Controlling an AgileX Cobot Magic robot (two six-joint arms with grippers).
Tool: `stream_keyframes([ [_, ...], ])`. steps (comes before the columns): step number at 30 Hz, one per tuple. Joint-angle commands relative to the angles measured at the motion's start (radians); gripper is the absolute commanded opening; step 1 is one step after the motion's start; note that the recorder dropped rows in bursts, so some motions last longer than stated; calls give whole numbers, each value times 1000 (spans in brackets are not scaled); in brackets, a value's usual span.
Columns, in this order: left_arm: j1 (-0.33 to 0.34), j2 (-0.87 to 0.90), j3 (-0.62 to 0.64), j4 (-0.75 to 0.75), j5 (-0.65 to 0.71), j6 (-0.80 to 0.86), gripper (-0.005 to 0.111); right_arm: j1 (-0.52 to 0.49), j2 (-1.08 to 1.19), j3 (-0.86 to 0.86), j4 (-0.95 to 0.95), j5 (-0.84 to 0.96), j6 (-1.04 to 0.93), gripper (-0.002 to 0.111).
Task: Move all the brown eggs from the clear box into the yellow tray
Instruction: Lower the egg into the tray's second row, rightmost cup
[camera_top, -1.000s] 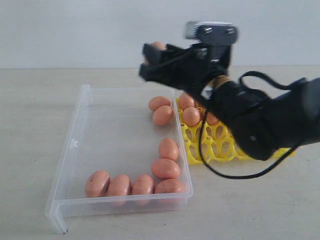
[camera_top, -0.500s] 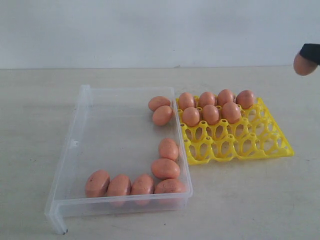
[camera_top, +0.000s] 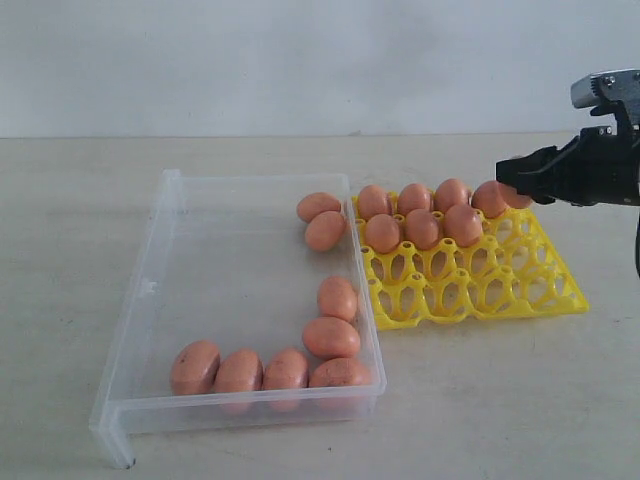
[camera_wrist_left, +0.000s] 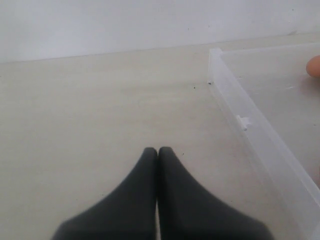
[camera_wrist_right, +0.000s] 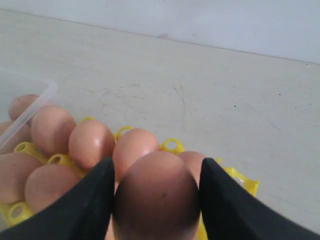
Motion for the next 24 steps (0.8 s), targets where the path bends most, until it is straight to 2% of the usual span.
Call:
stream_keyframes([
  [1, -4, -1, 3, 5, 2, 4, -4, 1, 77, -43, 14, -48, -3, 0],
  [4, -4, -1, 3, 5, 2, 4, -4, 1, 100, -46, -56, -26, 3, 0],
  [24, -4, -1, 3, 5, 2, -3, -4, 1, 100, -46, -92, 36, 40, 0],
])
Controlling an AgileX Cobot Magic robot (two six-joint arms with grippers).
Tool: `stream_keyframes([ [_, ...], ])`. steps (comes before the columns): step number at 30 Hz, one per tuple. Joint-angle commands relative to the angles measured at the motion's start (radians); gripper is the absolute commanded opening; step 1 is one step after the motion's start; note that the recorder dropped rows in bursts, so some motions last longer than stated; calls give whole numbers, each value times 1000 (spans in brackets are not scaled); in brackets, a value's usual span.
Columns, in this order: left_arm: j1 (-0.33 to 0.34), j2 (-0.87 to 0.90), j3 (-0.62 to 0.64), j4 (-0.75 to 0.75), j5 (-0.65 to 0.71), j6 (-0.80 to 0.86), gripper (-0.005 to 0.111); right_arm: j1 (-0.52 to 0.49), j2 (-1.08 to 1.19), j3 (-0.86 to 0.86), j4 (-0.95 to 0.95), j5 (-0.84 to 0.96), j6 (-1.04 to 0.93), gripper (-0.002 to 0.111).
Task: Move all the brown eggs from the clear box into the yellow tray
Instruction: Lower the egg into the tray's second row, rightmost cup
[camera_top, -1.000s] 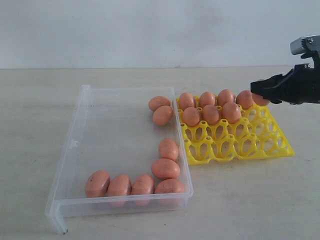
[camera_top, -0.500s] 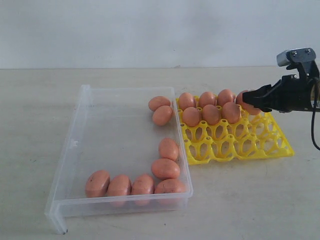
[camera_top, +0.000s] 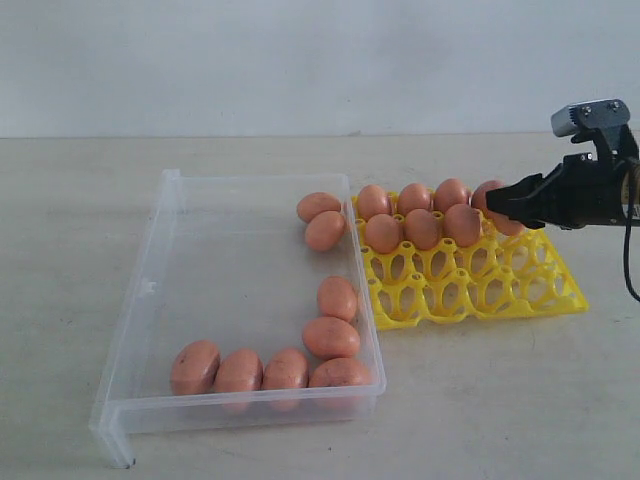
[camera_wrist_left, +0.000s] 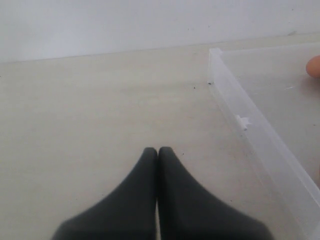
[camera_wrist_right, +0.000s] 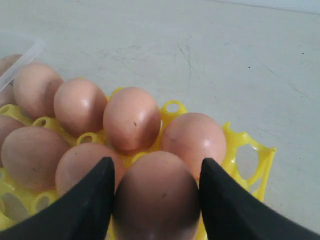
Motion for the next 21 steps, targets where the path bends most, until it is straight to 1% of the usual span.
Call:
stream_keyframes([
  [1, -4, -1, 3, 5, 2, -3, -4, 1, -1, -5, -5, 28, 1, 0],
  [7, -4, -1, 3, 3, 0, -12, -4, 1, -1, -5, 2, 28, -21, 0],
  [9, -4, -1, 3, 3, 0, -12, -4, 1, -1, -5, 2, 28, -21, 2],
  [10, -4, -1, 3, 3, -1, -15, -4, 1, -1, -5, 2, 28, -21, 5],
  [12, -4, -1, 3, 3, -4, -31, -4, 1, -1, -5, 5, 26, -13, 17],
  [14, -4, -1, 3, 3, -11, -80, -4, 1, -1, -5, 11, 19, -13, 31],
  [16, -4, -1, 3, 3, -10, -165, -4, 1, -1, -5, 43, 12, -13, 41],
  [21, -4, -1, 3, 3, -3, -321, -4, 1, -1, -5, 156, -25, -13, 57],
])
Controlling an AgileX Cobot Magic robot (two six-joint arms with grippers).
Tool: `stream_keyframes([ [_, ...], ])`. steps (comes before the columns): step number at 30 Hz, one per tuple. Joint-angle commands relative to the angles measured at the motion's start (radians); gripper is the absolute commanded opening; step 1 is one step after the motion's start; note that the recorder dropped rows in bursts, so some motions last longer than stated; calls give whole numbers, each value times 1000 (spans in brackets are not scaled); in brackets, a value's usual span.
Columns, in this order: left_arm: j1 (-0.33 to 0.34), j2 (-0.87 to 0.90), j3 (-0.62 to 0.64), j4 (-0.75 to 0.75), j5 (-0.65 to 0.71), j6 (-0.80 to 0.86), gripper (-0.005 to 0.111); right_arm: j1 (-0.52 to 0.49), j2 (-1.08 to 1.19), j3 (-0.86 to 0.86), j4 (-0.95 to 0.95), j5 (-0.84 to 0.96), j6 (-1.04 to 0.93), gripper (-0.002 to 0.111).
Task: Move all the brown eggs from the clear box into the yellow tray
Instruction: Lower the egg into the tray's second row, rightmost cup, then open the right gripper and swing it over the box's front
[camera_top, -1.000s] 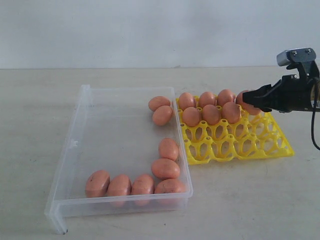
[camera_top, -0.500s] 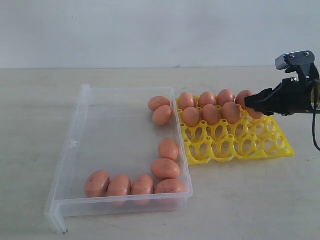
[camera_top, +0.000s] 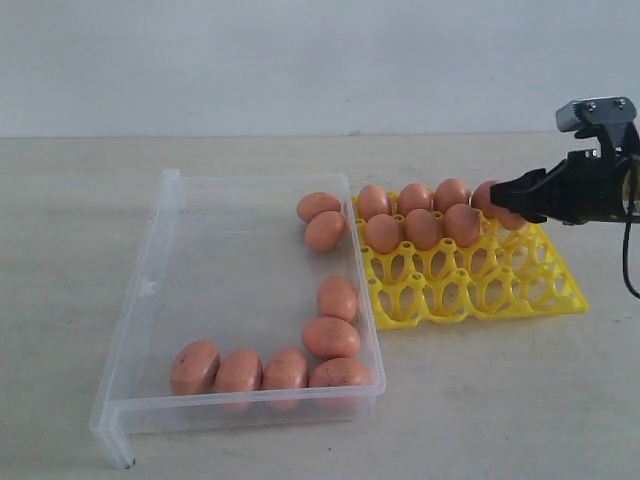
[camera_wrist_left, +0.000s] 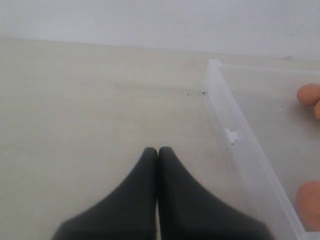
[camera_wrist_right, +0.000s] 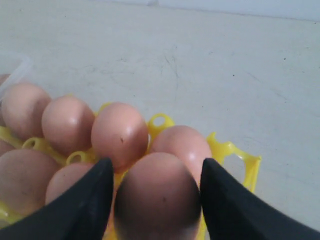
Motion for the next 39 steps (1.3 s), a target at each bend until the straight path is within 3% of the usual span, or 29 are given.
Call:
stream_keyframes([
  [1, -4, -1, 3, 3, -3, -151, -4, 1, -1, -5, 99, -33, -2, 59],
  [13, -4, -1, 3, 1, -3, -326, -4, 1, -9, -5, 86, -74, 45, 58],
  [15, -4, -1, 3, 1, -3, -326, -4, 1, -50, -5, 36, -162, 179, 36],
  [16, -4, -1, 3, 1, -3, -326, -4, 1, -86, -5, 16, -216, 190, 12],
  [17, -4, -1, 3, 1, -3, -326, -4, 1, -116, -5, 20, -245, 199, 0],
  [20, -4, -1, 3, 1, -3, -326, -4, 68, -237, -10, 192, -320, 179, -1],
  [22, -4, -1, 3, 5, -3, -316, -4, 230, -310, -58, 184, -186, 41, -1],
  [24, -4, -1, 3, 5, -3, -265, -4, 504, -343, -134, 103, 264, -172, -1],
  [25, -4, -1, 3, 5, -3, -214, -4, 664, -318, -198, 94, 606, -361, -1],
  [27, -4, -1, 3, 7, -3, -139, -4, 852, -215, -314, 76, 1056, -564, -1],
  [30, -4, -1, 3, 9, -3, -7, -4, 910, -81, -469, 184, 1234, -522, -1],
  [32, -4, -1, 3, 9, -5, 9, -4, 917, -32, -577, 501, 1294, -567, -1],
  [36, -4, -1, 3, 9, -5, 9, -4, 917, 43, -789, 1217, 1533, -1009, -1],
  [39, -4, -1, 3, 9, -5, 9, -4, 917, 97, -899, 1509, 1730, -1118, -1],
])
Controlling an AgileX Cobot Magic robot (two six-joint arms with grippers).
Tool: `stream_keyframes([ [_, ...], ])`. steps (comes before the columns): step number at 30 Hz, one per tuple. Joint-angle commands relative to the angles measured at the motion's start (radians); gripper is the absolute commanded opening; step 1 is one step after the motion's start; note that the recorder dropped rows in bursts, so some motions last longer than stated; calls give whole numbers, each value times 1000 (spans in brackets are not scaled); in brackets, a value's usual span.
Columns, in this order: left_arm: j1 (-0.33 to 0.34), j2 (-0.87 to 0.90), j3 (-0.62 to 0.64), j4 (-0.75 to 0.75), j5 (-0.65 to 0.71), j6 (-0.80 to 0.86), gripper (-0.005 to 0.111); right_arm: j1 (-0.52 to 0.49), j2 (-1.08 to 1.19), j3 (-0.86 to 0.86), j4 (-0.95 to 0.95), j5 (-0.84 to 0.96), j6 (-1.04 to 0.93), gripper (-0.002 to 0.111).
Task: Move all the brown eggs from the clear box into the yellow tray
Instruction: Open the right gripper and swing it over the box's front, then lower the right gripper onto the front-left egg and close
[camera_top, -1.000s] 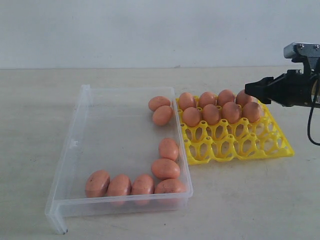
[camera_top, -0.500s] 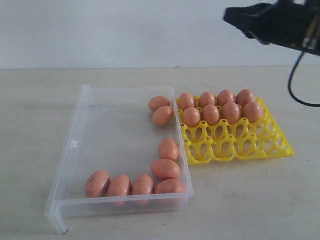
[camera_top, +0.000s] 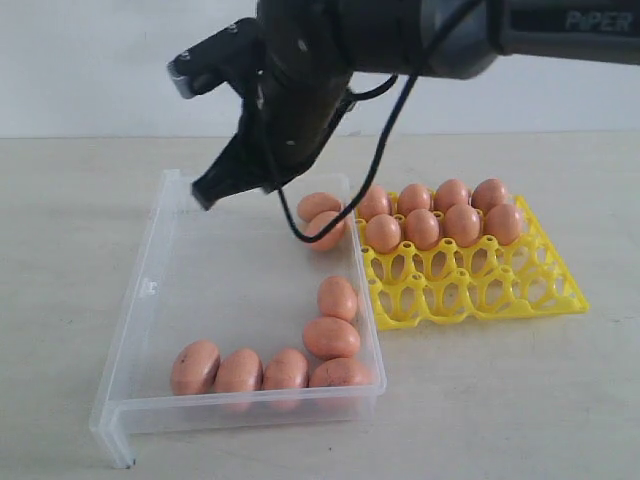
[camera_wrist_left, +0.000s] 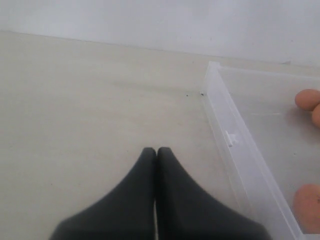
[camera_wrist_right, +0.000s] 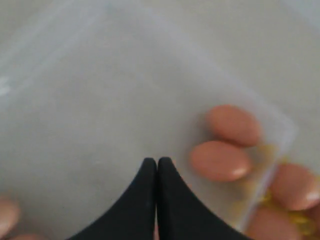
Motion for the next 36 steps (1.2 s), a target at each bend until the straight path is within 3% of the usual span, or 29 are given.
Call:
stream_keyframes([
  [1, -4, -1, 3, 4, -5, 8, -4, 8, 68, -154, 480, 282, -181, -1],
  [5, -4, -1, 3, 4, -5, 8, -4, 8, 106, -174, 619, 377, -179, 0],
  [10, -4, -1, 3, 4, -5, 8, -4, 12, 137, -172, 607, 334, -179, 8],
  [13, -4, -1, 3, 4, -5, 8, -4, 12, 145, -172, 603, 303, -179, 22],
  [17, -4, -1, 3, 4, -5, 8, -4, 21, 167, -172, 603, 296, -166, 49],
  [20, -4, -1, 3, 4, -5, 8, -4, 21, 193, -172, 597, 310, -96, 59],
  [26, -4, -1, 3, 4, -5, 8, -4, 21, 245, -172, 530, 364, 39, 58],
  [36, -4, -1, 3, 4, -5, 8, -4, 21, 302, -172, 539, 318, 45, 58],
])
